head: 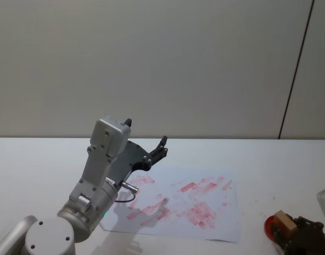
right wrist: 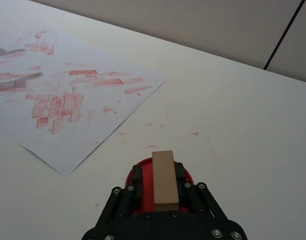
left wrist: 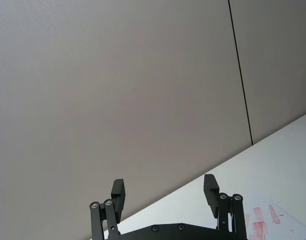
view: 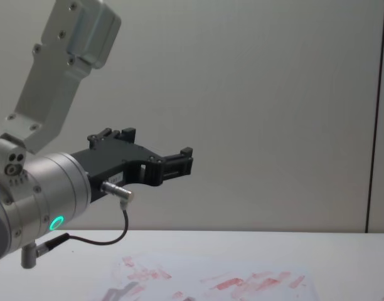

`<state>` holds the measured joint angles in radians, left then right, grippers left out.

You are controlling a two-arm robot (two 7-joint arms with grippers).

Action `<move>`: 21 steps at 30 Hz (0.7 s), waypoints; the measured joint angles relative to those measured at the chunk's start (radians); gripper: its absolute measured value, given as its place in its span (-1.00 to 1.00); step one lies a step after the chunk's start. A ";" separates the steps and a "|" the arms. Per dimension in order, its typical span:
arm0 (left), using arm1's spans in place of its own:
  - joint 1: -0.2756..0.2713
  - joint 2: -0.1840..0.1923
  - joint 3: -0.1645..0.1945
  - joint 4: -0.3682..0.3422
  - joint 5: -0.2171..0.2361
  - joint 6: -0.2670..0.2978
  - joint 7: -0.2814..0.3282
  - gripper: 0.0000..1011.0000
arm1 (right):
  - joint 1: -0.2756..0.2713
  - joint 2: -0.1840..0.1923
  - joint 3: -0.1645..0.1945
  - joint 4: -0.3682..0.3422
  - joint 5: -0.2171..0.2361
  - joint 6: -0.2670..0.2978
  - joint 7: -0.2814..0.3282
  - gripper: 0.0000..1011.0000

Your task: Use the one hand to pick up the stamp and affix it onto the A4 paper.

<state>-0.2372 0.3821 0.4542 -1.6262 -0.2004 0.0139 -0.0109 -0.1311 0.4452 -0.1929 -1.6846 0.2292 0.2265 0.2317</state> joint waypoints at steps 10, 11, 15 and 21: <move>0.000 0.000 0.000 0.000 0.000 0.000 0.000 0.98 | 0.000 0.000 0.000 0.000 0.000 -0.001 -0.001 -0.56; 0.000 0.000 0.000 0.000 0.000 0.000 0.000 0.98 | 0.000 0.000 0.000 0.000 0.000 -0.001 -0.001 -0.56; 0.000 0.000 0.000 0.000 0.000 0.000 0.000 0.98 | 0.004 -0.003 0.000 0.001 -0.001 -0.008 0.000 -0.56; 0.000 0.000 0.000 0.000 0.000 0.000 0.000 0.98 | 0.022 -0.013 -0.002 0.006 -0.006 -0.031 0.003 -0.56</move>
<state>-0.2372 0.3821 0.4542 -1.6262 -0.2004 0.0139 -0.0109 -0.1090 0.4323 -0.1950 -1.6783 0.2237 0.1952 0.2347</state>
